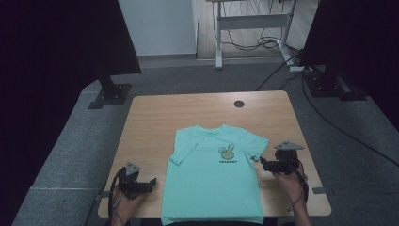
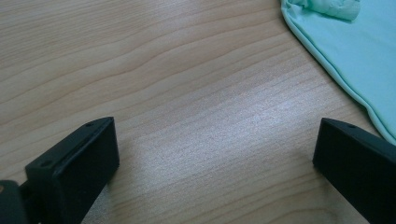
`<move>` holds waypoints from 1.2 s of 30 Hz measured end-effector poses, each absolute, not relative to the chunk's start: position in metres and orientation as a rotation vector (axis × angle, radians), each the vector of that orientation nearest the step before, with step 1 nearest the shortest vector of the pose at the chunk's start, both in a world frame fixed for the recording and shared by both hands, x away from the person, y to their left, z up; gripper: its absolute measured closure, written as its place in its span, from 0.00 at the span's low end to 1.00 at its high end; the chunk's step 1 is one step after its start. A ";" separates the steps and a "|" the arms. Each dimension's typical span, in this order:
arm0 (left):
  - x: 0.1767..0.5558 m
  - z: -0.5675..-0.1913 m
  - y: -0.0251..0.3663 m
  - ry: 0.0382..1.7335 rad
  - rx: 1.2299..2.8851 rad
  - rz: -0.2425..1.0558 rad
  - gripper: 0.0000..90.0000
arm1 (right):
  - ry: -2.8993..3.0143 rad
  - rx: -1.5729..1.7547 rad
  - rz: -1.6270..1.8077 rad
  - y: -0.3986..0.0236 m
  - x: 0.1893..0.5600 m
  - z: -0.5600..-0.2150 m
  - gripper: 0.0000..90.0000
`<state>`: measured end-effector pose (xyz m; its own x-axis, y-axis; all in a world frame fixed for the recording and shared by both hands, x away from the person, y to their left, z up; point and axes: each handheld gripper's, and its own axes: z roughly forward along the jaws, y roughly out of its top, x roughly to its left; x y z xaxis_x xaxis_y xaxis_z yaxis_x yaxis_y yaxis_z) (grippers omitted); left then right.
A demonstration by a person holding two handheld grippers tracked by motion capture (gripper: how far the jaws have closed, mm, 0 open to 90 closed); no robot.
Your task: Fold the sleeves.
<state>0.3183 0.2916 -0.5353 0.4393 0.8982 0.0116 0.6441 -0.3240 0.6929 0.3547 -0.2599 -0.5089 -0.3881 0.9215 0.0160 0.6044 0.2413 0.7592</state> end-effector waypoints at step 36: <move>0.318 -0.535 0.292 1.290 2.077 0.534 0.01 | 1.962 1.472 0.925 -0.271 0.422 -0.521 0.49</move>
